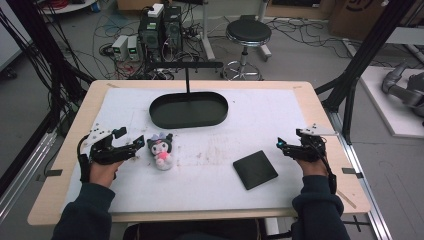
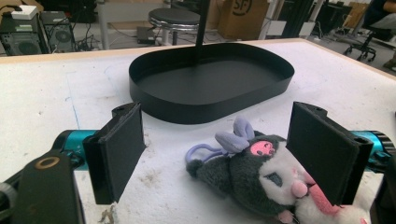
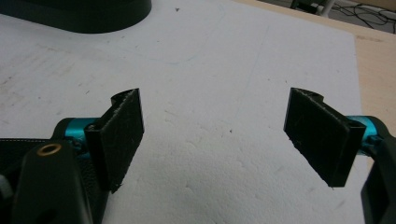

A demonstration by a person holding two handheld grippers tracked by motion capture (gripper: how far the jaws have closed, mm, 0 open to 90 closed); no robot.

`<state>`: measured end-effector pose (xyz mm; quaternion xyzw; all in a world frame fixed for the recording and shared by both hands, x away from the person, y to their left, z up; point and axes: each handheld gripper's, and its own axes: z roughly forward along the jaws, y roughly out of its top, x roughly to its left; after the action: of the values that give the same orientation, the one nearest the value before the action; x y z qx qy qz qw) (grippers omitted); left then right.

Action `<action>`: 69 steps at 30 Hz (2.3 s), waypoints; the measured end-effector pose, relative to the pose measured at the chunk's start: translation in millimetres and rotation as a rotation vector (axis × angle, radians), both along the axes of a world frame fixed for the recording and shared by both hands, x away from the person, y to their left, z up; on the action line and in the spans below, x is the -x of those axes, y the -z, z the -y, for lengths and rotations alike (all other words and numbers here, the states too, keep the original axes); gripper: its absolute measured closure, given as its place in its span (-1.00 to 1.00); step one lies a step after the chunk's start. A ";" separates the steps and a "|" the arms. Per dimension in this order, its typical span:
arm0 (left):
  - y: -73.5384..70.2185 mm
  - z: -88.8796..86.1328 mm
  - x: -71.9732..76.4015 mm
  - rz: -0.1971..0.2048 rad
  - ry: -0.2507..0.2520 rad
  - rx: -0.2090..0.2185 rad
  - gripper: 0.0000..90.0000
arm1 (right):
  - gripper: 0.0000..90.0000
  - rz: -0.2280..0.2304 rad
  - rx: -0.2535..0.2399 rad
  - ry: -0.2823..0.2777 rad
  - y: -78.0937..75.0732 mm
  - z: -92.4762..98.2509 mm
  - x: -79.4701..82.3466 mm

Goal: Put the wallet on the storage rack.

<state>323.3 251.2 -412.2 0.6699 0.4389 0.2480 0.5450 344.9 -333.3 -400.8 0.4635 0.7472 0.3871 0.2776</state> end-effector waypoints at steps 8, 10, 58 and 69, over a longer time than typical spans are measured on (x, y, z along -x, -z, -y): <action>3.2 -2.6 -3.2 -0.020 -0.016 0.003 -0.58 | -0.55 -0.010 -0.006 -0.019 1.2 -1.5 -0.9; 4.5 -3.4 -4.3 -0.024 -0.022 0.007 -0.58 | -0.55 -0.017 -0.010 -0.031 1.8 -2.5 -0.7; 8.5 -1.5 -9.7 -0.061 -0.031 -0.013 -0.54 | -0.10 -0.195 0.158 -0.431 31.9 -93.3 1.5; 8.5 -6.8 -8.1 -0.060 -0.041 -0.010 -0.54 | -0.33 -0.033 0.213 -0.510 18.2 -83.6 4.6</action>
<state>331.4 257.9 -420.8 0.6708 0.4674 0.2412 0.5229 340.3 -249.7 -419.0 0.2350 0.8806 0.3561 0.2062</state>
